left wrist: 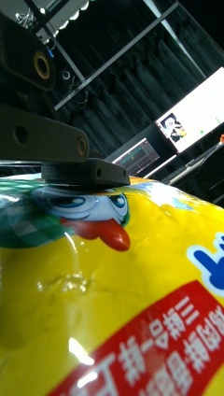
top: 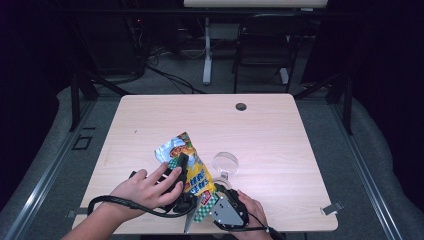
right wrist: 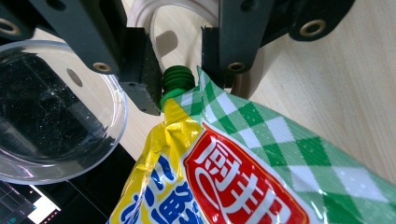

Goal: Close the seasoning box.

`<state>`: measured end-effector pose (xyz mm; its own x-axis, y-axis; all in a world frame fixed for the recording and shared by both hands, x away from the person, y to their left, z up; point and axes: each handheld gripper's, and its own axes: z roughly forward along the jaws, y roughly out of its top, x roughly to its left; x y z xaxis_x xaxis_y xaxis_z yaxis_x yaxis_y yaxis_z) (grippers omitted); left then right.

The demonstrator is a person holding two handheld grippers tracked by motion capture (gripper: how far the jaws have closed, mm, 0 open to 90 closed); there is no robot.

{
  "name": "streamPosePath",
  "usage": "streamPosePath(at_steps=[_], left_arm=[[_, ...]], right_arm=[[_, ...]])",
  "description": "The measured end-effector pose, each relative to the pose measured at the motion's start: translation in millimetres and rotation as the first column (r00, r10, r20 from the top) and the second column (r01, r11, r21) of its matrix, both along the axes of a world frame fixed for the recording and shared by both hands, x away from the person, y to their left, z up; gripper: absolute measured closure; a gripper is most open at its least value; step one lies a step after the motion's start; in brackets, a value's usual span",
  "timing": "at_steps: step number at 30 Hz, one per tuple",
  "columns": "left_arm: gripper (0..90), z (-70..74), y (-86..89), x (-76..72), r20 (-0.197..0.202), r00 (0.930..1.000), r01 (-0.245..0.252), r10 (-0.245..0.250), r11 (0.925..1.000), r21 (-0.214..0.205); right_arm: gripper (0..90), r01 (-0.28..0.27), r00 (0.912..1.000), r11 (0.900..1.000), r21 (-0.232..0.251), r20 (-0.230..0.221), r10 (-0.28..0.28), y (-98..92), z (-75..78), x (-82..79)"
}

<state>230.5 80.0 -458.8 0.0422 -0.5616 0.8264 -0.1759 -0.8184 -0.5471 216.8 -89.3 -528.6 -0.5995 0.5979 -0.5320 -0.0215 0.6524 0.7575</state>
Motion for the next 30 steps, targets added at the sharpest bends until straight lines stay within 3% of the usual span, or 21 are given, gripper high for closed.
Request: streamPosePath(at_steps=[30], left_arm=[[65.2,1.6,-2.1,-0.4,-0.001,1.0000,-0.001,0.001,0.9997,0.025]], right_arm=[[69.9,0.001,1.0000,1.0000,-0.003,0.002,-0.001,0.2,0.5,0.1]])
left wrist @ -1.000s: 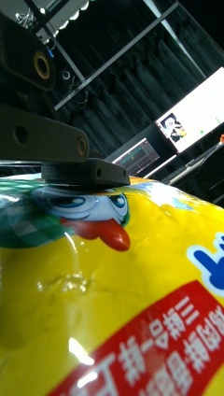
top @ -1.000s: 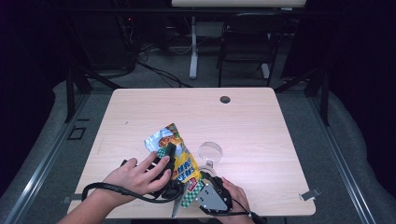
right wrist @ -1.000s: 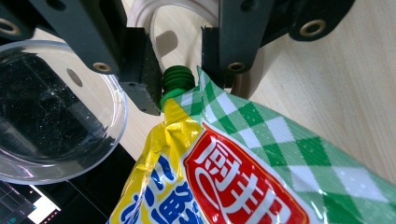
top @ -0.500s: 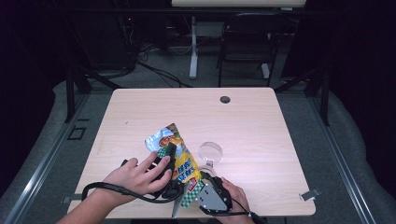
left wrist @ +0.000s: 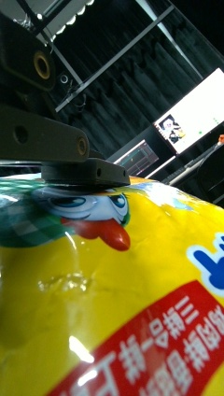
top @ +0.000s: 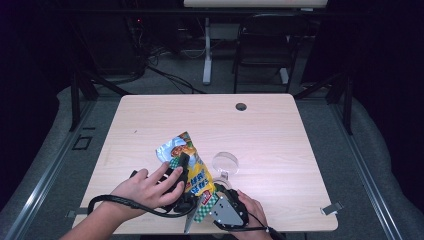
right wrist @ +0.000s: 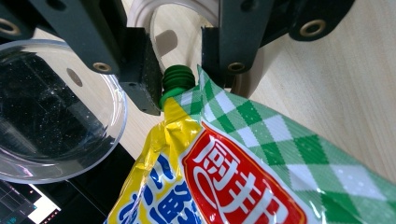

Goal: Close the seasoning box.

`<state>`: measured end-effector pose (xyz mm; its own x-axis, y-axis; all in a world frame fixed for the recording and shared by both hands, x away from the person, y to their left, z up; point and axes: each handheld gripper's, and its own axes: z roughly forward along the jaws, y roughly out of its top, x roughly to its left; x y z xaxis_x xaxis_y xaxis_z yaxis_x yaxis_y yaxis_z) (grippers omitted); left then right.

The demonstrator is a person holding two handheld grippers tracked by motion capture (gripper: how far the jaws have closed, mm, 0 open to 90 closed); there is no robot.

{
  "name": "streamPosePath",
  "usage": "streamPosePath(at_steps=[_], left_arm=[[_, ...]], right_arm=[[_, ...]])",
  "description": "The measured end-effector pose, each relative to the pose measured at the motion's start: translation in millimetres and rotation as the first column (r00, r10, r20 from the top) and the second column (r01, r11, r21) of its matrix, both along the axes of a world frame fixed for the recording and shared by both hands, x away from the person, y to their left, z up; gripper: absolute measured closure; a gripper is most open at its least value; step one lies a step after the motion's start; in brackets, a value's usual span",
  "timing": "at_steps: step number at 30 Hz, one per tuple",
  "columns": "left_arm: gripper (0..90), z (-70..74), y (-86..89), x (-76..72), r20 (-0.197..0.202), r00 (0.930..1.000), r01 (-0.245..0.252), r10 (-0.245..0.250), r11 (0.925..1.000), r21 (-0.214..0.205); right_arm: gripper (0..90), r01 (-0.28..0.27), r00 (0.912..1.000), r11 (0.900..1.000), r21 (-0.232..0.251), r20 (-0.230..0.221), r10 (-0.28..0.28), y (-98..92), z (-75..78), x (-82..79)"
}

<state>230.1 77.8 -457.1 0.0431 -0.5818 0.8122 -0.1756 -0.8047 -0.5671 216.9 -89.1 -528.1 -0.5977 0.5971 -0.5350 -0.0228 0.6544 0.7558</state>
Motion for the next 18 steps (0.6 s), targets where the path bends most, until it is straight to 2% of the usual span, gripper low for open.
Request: streamPosePath(at_steps=[2,3,9,10,11,18], left_arm=[[65.2,0.2,-0.2,0.1,0.000,1.0000,0.002,-0.002,1.0000,0.000],[65.2,-0.5,0.2,1.0,-0.007,0.9999,0.010,-0.010,0.9999,-0.014],[65.2,0.1,-0.5,1.1,-0.008,0.9999,0.014,-0.014,0.9998,-0.012],[65.2,0.2,-0.6,1.2,-0.007,0.9999,0.015,-0.015,0.9998,-0.011],[65.2,1.7,-1.4,0.0,0.002,1.0000,0.003,-0.003,1.0000,0.007],[65.3,2.8,-1.8,0.0,0.002,1.0000,0.005,-0.005,0.9999,0.009]], right_arm=[[69.9,0.000,1.0000,1.0000,0.000,0.001,0.000,-0.1,0.1,-0.1],[69.9,0.000,1.0000,1.0000,0.001,0.000,0.000,-0.2,0.1,-0.1],[69.8,0.000,1.0000,1.0000,0.002,0.000,0.000,-0.3,0.2,-0.2],[69.8,0.002,1.0000,1.0000,0.002,0.002,-0.002,-0.3,0.2,-0.2],[69.8,0.002,1.0000,1.0000,0.005,0.003,-0.002,-0.3,0.2,-0.2],[69.8,0.001,1.0000,0.9999,0.010,0.001,-0.001,-0.5,0.5,-0.2]])
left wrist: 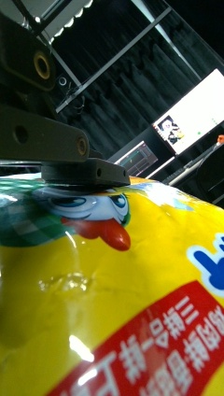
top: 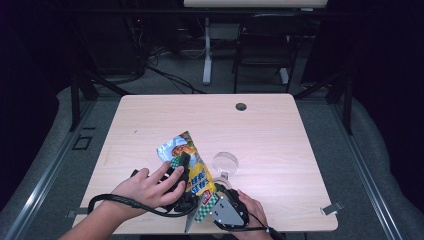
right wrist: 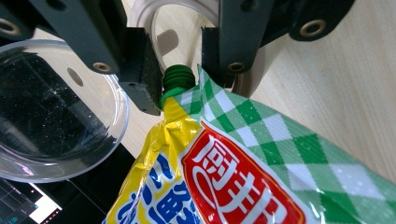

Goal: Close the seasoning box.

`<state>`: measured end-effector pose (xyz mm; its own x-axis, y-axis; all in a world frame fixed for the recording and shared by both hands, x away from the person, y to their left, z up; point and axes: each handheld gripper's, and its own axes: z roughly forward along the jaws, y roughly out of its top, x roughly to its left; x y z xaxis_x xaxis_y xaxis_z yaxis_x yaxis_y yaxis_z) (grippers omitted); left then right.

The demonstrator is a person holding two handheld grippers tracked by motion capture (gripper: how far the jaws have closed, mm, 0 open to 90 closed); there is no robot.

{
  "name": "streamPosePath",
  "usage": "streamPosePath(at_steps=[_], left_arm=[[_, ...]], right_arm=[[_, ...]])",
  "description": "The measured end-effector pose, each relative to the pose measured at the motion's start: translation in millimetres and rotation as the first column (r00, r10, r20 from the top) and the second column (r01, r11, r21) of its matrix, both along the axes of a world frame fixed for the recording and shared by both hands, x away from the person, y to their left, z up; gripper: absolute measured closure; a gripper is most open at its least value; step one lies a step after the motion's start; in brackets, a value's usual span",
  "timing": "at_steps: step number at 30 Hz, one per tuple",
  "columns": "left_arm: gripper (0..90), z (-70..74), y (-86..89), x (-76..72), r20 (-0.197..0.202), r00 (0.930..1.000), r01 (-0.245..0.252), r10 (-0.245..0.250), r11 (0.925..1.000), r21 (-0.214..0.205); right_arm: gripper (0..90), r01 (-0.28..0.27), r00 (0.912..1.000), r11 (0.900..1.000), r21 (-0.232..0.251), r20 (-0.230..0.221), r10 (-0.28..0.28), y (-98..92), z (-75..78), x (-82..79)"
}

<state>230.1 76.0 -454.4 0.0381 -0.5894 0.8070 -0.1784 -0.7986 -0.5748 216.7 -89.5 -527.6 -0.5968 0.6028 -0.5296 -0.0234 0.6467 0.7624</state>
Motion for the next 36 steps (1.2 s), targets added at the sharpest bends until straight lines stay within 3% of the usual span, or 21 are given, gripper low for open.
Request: streamPosePath(at_steps=[12,13,18,19,27,29,30,36], left_arm=[[65.3,2.0,-0.5,-0.6,0.001,1.0000,0.004,-0.004,1.0000,0.005],[65.3,0.7,0.4,0.8,-0.013,0.9998,0.017,-0.017,0.9997,-0.018],[65.3,0.6,0.7,0.8,-0.017,0.9997,0.017,-0.017,0.9997,-0.019],[65.3,2.5,-0.4,-1.3,0.002,1.0000,0.000,0.000,0.9999,0.012],[65.3,3.5,0.5,-2.1,0.005,1.0000,0.001,-0.001,0.9999,0.014],[65.2,3.0,1.4,-1.2,-0.006,0.9999,0.010,-0.010,0.9999,-0.005],[65.2,4.3,0.8,-2.7,0.006,1.0000,-0.003,0.003,0.9999,0.014],[65.3,4.1,1.1,-2.6,0.004,1.0000,-0.005,0.005,0.9999,0.016]], right_arm=[[69.8,0.001,1.0000,1.0000,0.005,-0.001,-0.001,0.1,1.1,-0.6],[69.9,0.001,1.0000,1.0000,0.006,-0.002,-0.001,0.2,1.1,-0.5],[69.8,0.000,1.0000,0.9999,0.011,-0.005,0.000,0.8,0.8,-0.4],[69.9,-0.001,1.0000,0.9999,0.012,-0.005,0.001,0.9,0.9,-0.4],[69.8,-0.006,1.0000,0.9999,0.016,-0.007,0.006,2.1,1.2,-1.1],[69.8,-0.010,0.9999,0.9998,0.019,-0.007,0.010,2.5,1.7,-1.1],[69.8,-0.010,0.9999,0.9998,0.019,-0.007,0.010,2.5,1.7,-1.1],[69.8,-0.015,0.9997,0.9996,0.025,-0.017,0.015,2.7,1.8,-0.2]])
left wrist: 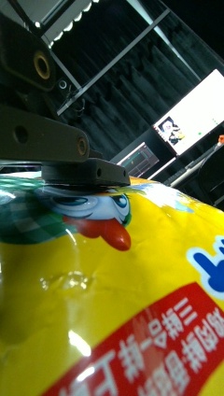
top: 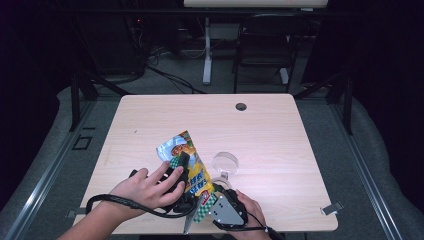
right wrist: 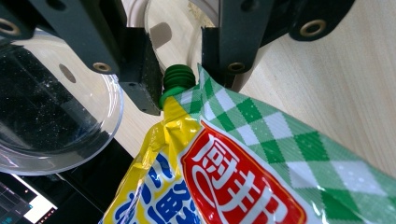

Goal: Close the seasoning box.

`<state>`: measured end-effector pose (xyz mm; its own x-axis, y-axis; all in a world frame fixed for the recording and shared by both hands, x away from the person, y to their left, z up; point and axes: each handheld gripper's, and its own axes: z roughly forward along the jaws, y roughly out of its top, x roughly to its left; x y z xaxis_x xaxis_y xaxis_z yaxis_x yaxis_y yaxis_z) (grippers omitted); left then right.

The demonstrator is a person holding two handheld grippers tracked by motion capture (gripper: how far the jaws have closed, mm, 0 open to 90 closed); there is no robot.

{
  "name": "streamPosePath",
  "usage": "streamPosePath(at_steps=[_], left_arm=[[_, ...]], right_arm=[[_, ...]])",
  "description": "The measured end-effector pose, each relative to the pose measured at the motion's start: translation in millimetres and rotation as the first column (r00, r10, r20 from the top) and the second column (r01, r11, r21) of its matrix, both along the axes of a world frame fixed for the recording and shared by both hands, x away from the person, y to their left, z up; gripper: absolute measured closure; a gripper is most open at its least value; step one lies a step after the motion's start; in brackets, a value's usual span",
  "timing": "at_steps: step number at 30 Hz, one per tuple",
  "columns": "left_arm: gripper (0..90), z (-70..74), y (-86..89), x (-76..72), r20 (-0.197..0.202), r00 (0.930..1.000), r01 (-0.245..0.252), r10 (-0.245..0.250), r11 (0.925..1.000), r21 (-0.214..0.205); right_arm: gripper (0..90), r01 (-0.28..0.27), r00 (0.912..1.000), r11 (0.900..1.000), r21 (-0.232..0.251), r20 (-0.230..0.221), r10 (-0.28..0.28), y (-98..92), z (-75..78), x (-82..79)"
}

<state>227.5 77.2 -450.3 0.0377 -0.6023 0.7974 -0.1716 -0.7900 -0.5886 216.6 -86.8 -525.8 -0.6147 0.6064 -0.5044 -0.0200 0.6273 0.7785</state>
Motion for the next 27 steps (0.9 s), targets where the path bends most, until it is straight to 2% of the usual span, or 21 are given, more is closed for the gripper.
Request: streamPosePath(at_steps=[12,13,14,15,20,21,25,26,27], left_arm=[[65.2,1.3,0.7,-1.0,0.000,1.0000,-0.005,0.005,1.0000,0.005],[65.2,2.8,-0.2,-1.9,0.027,0.9996,-0.004,0.003,0.9998,0.021],[65.2,4.7,-1.8,-3.9,0.047,0.9986,-0.029,0.026,0.9979,0.058],[65.3,5.3,-2.3,-4.6,0.055,0.9979,-0.038,0.034,0.9967,0.071],[65.2,4.9,-1.9,-4.0,0.048,0.9984,-0.031,0.028,0.9975,0.063],[65.3,4.6,-1.5,-3.5,0.036,0.9991,-0.024,0.022,0.9982,0.056],[65.8,4.4,-1.4,-3.1,0.034,0.9992,-0.022,0.020,0.9982,0.056],[66.0,4.8,-2.0,-3.8,0.045,0.9986,-0.031,0.028,0.9973,0.066],[66.2,2.6,-0.7,-1.9,0.025,0.9997,-0.006,0.005,0.9996,0.029]], right_arm=[[69.8,-0.005,0.9999,0.9999,0.016,-0.013,0.006,0.5,0.7,0.6],[69.9,-0.005,0.9999,0.9998,0.020,-0.016,0.006,0.5,1.0,0.8],[69.8,-0.005,0.9999,0.9997,0.023,-0.016,0.006,0.5,1.0,0.9],[69.9,-0.006,0.9998,0.9997,0.023,-0.016,0.006,0.5,1.0,0.9],[69.9,-0.008,0.9997,0.9996,0.027,-0.021,0.009,0.7,0.8,1.1],[69.8,-0.007,0.9998,0.9996,0.026,-0.021,0.008,0.7,1.0,1.1],[69.8,-0.009,0.9997,0.9996,0.026,-0.021,0.010,0.7,1.1,1.3],[69.8,-0.009,0.9997,0.9996,0.026,-0.021,0.010,0.9,0.8,1.3],[69.8,-0.009,0.9997,0.9997,0.022,-0.021,0.009,1.0,0.6,1.3]])
